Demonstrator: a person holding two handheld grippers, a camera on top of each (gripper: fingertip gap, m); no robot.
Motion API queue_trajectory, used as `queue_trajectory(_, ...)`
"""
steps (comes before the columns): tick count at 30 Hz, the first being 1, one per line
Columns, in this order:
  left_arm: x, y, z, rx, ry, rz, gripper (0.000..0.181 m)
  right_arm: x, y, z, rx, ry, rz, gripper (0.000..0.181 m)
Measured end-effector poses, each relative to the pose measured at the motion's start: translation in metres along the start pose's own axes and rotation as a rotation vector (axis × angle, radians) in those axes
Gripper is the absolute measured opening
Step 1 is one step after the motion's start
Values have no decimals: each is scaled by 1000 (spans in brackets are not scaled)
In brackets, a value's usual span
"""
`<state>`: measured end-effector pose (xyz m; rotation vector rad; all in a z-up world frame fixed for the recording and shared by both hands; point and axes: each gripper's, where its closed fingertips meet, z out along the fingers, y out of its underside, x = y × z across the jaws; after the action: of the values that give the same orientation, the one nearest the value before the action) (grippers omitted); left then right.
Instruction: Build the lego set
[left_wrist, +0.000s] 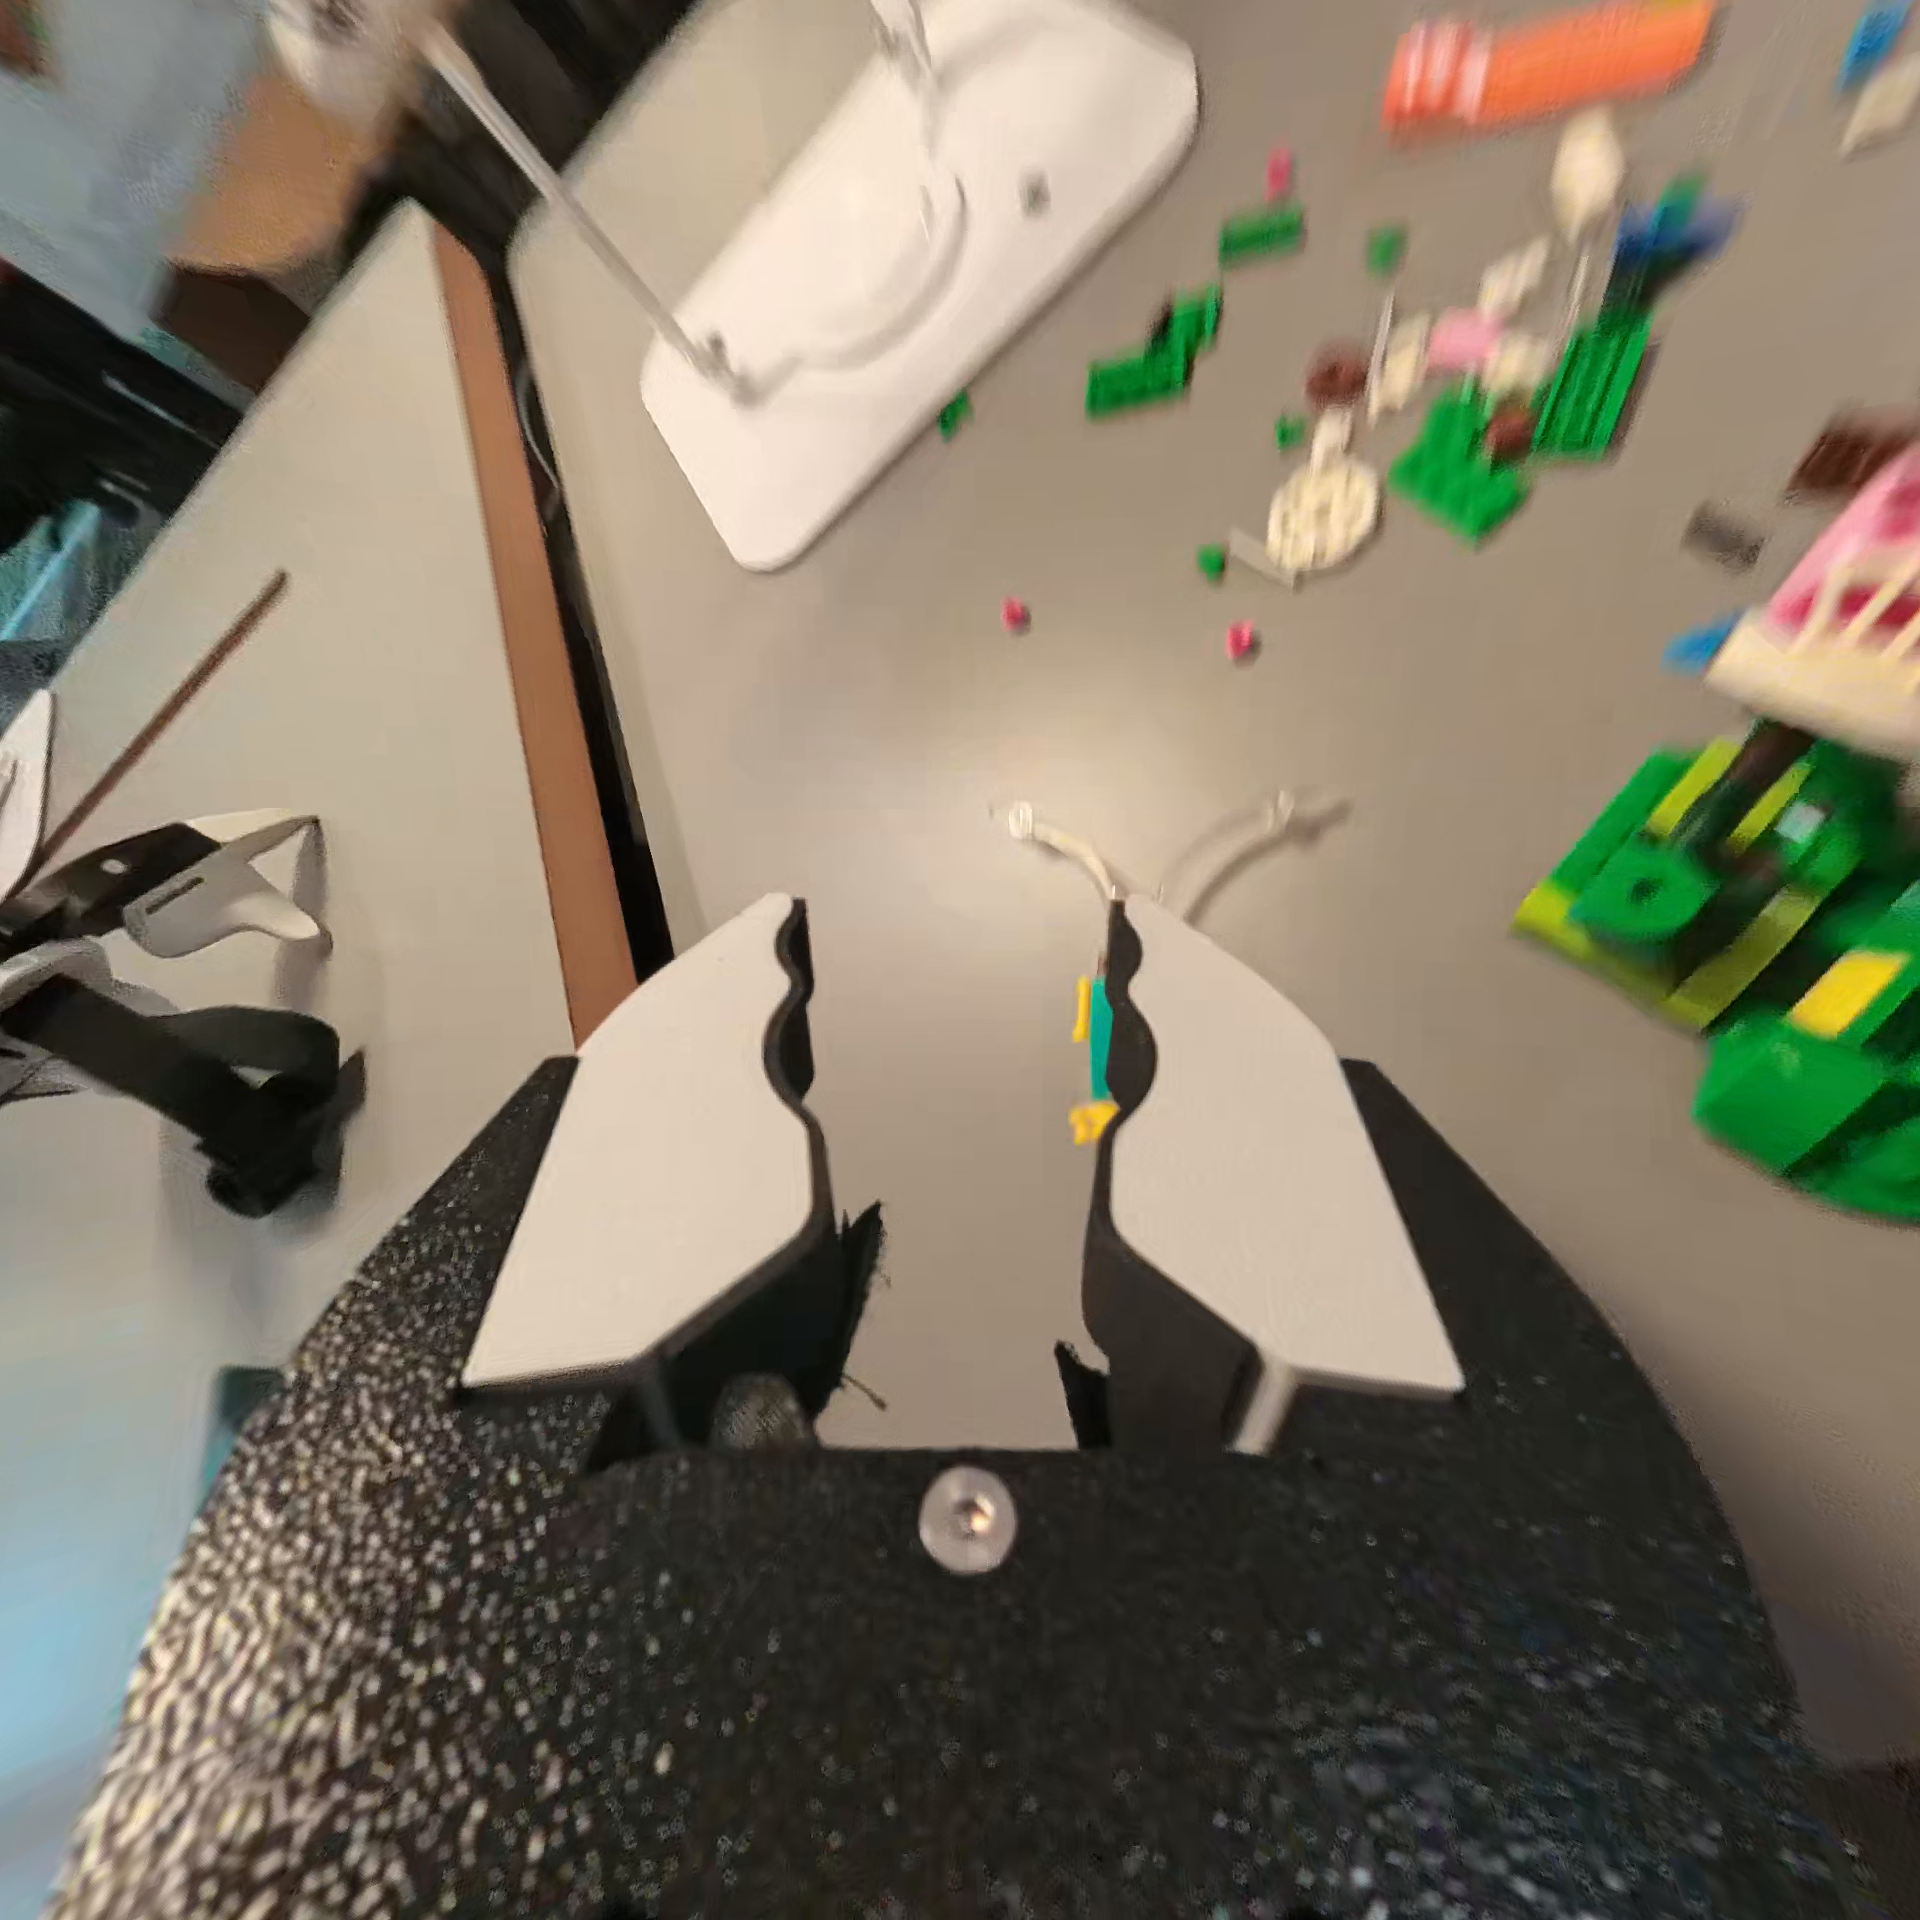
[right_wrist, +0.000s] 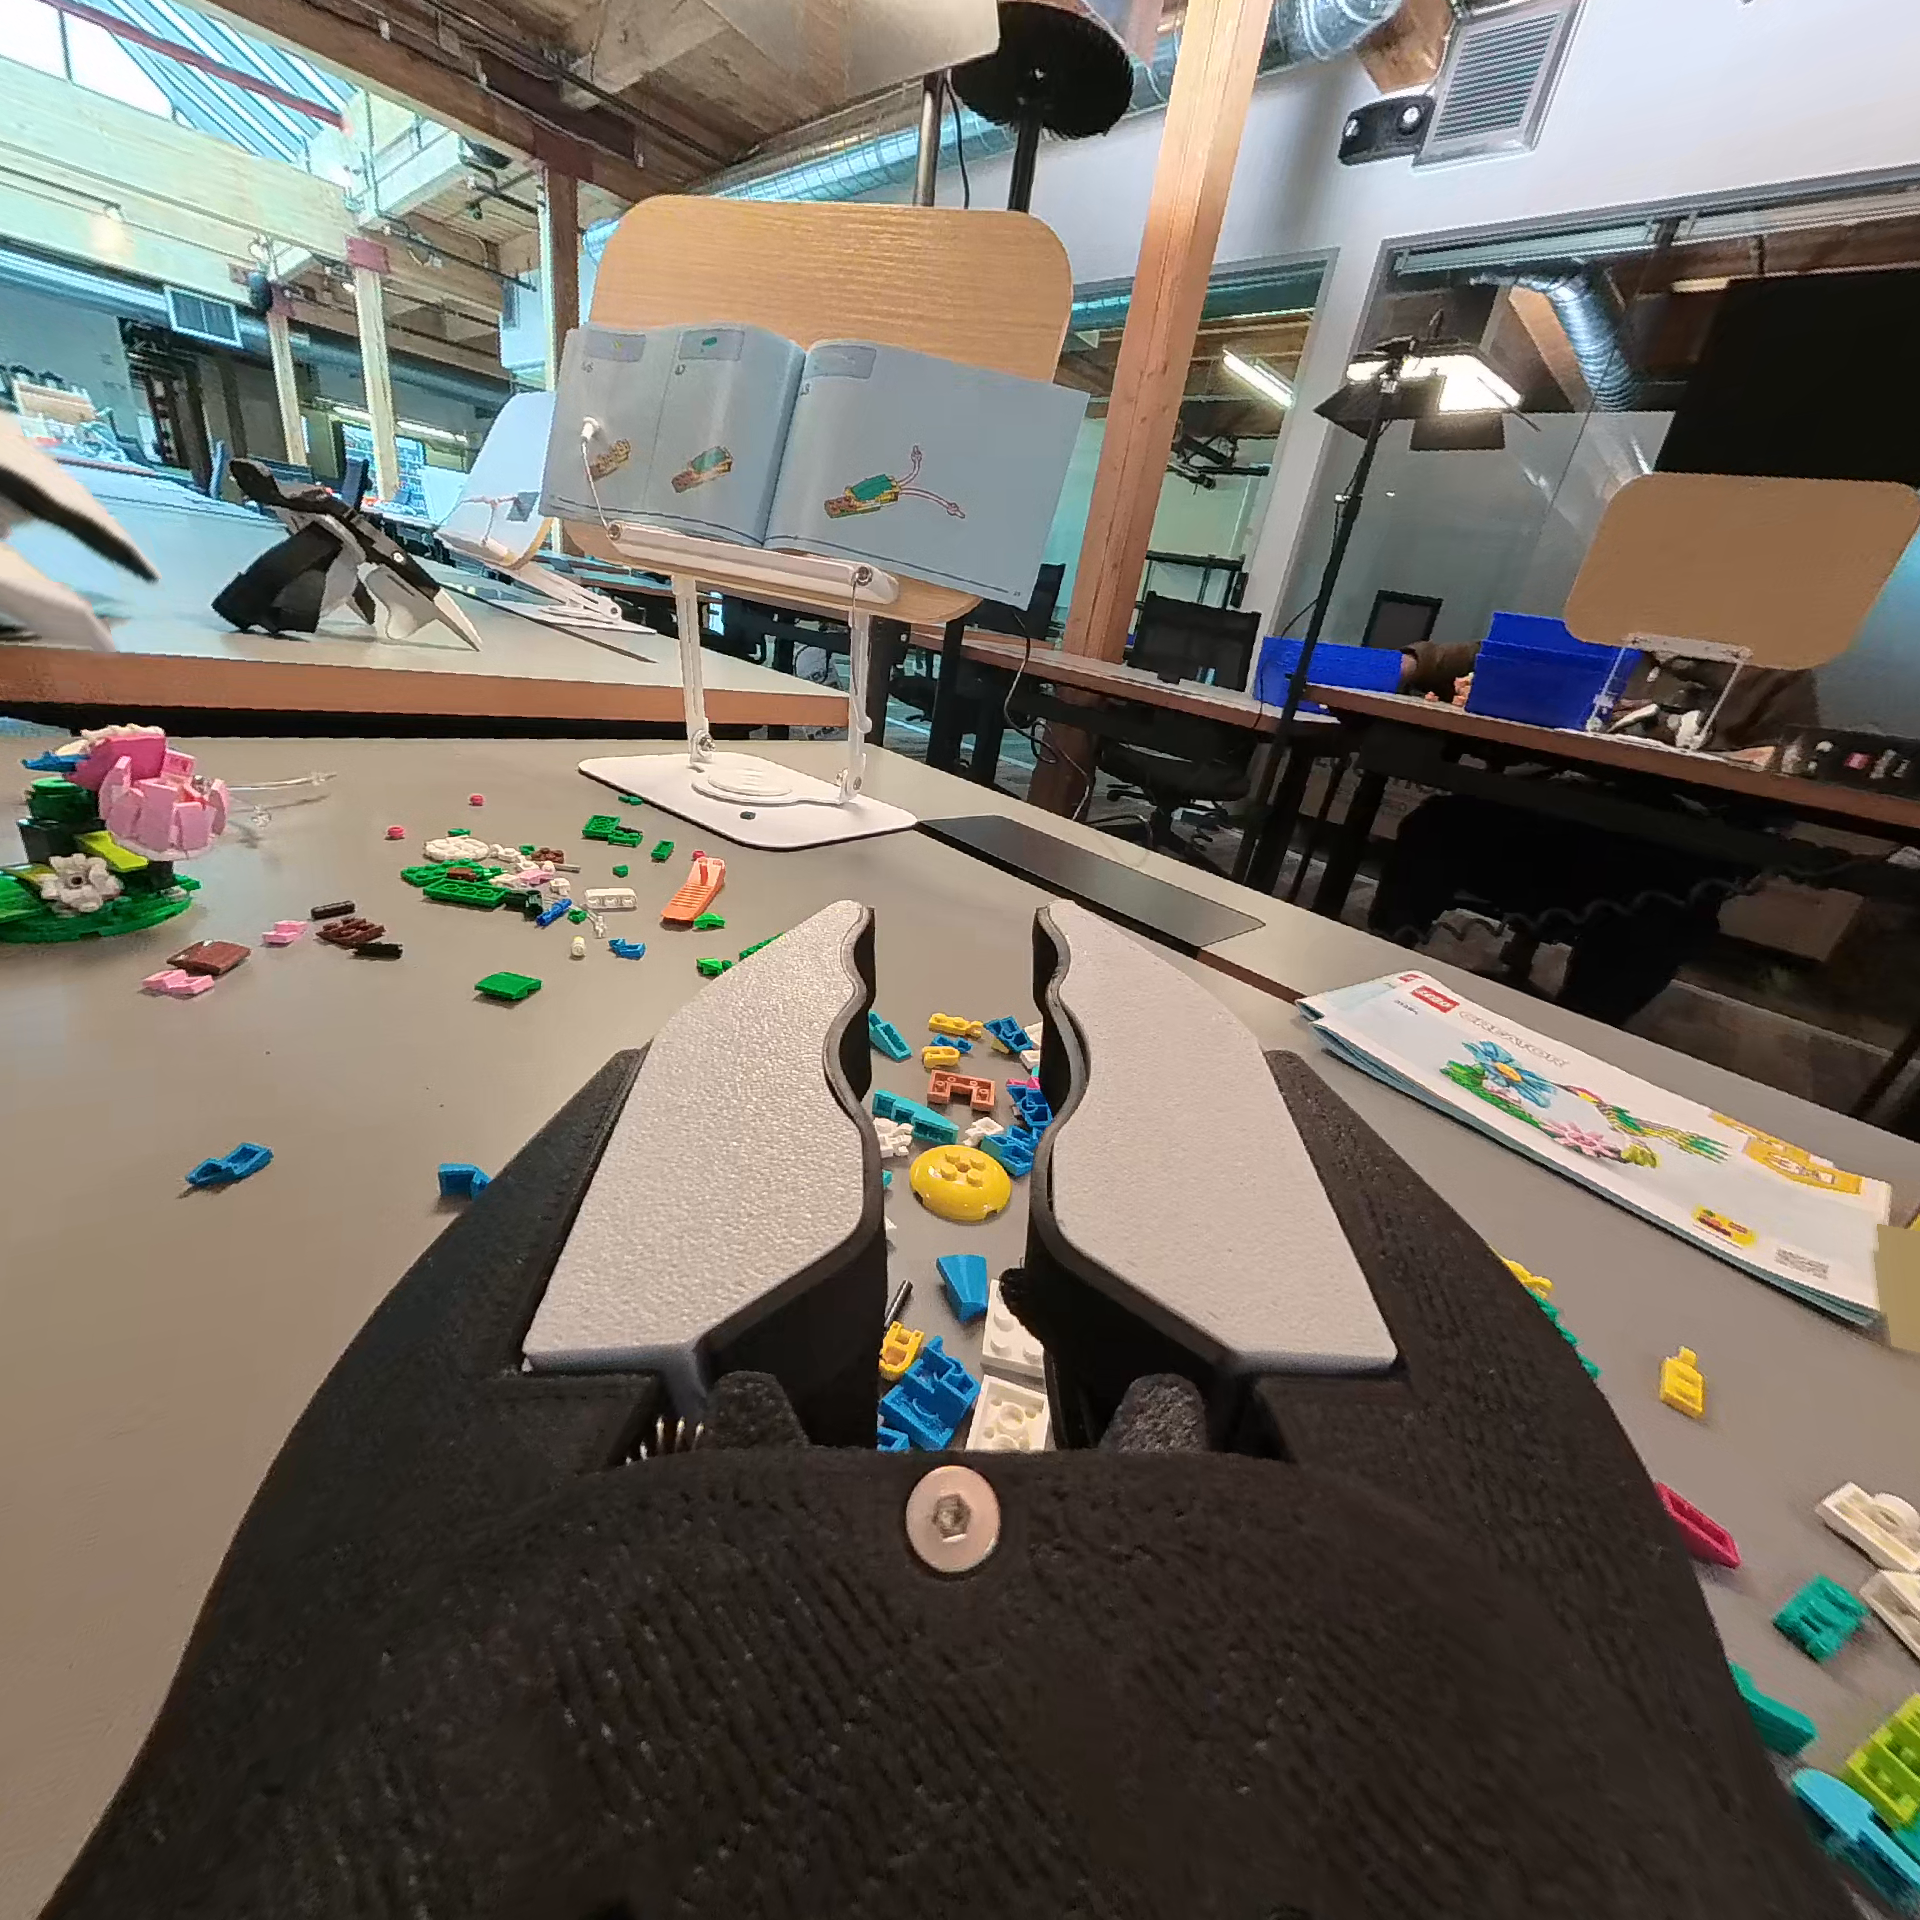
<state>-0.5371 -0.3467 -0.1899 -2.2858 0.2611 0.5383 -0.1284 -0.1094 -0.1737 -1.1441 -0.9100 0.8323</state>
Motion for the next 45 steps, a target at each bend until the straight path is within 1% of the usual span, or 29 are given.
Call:
queue_trajectory(1,-2,-15,-7,84,-8,-63,52,-1,0,0,-1,-2,-5,27)
queue_trajectory(2,-4,-28,-13,158,-17,-117,49,-2,0,0,-3,-5,-14,27)
queue_trajectory(4,-4,-49,-22,256,-45,-171,49,-4,-2,1,-5,-11,-32,27)
queue_trajectory(7,-9,-74,-29,348,-144,-161,50,-6,-12,3,2,-22,-58,28)
queue_trajectory(10,-31,-106,-40,450,-248,-162,44,-13,-26,15,-5,-71,-31,29)
queue_trajectory(14,-77,-153,-57,621,-303,-221,37,-31,-41,52,-22,-154,24,32)
queue_trajectory(16,-105,-169,-63,686,-321,-271,37,-42,-48,78,-26,-180,19,33)
queue_trajectory(18,-130,-177,-72,745,-339,-339,36,-59,-55,111,-24,-210,-2,33)
queue_trajectory(20,-145,-180,-83,805,-330,-403,37,-81,-61,152,-23,-234,-50,33)
queue_trajectory(22,-153,-176,-96,859,-337,-456,36,-113,-67,201,-24,-277,-115,33)
queue_trajectory(25,-154,-172,-115,992,-340,-546,24,-172,-73,286,-59,-367,-237,33)
queue_trajectory(27,-152,-173,-123,1057,-359,-541,17,-210,-69,347,-102,-403,-307,38)
queue_trajectory(30,-154,-171,-121,1024,-385,-514,18,-242,-62,430,-123,-353,-472,46)
queue_trajectory(32,-160,-165,-118,1009,-399,-527,18,-255,-59,465,-109,-338,-495,50)
queue_trajectory(34,-164,-162,-113,1014,-381,-536,18,-262,-57,489,-97,-339,-433,49)
queue_trajectory(36,-167,-160,-107,1020,-345,-558,17,-259,-50,507,-123,-303,-419,49)
queue_trajectory(39,-169,-158,-98,1020,-297,-591,17,-264,-39,518,-156,-332,-408,46)
queue_trajectory(41,-169,-160,-95,1017,-285,-593,17,-273,-29,519,-184,-381,-484,48)
queue_trajectory(45,-165,-166,-90,1007,-283,-571,16,-283,-14,515,-223,-455,-731,44)
